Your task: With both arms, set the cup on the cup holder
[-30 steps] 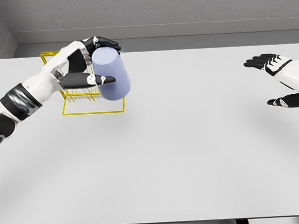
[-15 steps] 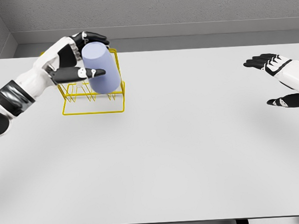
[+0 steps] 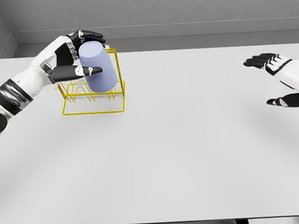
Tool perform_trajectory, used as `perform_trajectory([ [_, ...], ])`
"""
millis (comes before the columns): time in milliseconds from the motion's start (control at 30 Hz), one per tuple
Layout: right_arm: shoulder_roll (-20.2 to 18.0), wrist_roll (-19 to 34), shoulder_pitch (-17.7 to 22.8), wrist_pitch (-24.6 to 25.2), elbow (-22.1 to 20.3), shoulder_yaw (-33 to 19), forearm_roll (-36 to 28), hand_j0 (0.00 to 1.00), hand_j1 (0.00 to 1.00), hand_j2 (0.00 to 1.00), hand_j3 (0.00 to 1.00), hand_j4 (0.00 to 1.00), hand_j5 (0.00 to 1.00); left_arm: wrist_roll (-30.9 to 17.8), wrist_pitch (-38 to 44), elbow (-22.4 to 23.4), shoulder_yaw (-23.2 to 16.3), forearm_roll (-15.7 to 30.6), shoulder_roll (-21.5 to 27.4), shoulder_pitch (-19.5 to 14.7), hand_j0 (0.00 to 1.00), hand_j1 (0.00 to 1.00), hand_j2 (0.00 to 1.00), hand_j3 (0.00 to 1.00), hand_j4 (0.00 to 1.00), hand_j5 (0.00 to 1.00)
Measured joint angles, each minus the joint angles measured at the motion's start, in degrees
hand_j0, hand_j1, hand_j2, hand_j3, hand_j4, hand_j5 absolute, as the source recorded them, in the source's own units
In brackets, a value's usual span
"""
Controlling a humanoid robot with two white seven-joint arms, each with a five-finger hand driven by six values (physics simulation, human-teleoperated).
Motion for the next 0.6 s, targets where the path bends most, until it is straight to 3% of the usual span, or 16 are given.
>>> perform_trajectory([
  [200,0.00,0.00,-0.09,0.00,0.00,0.00,-0.03,1.00,1.00,1.00,1.00,1.00,1.00,-0.01,0.00,0.63,0.00,0.04,0.00,0.09,0.73,0.73,0.73,0.73,0.73,0.73],
  [233,0.00,0.00,0.00,0.00,0.00,-0.01,-0.03,1.00,1.00,1.00,1.00,1.00,1.00,-0.02,0.00,0.68,0.00,0.04,0.00,0.09,0.82,0.82,0.82,0.82,0.82,0.82],
  [333,0.00,-0.01,0.00,0.00,0.01,0.00,-0.03,1.00,1.00,1.00,1.00,1.00,1.00,-0.02,0.04,0.76,0.01,-0.04,0.00,0.00,0.98,0.98,0.98,0.98,0.98,0.98],
  [600,0.00,0.00,0.00,0.00,0.01,0.00,-0.03,1.00,1.00,1.00,1.00,1.00,1.00,-0.03,0.16,0.75,0.01,-0.33,0.00,-0.35,1.00,1.00,1.00,1.00,1.00,1.00],
])
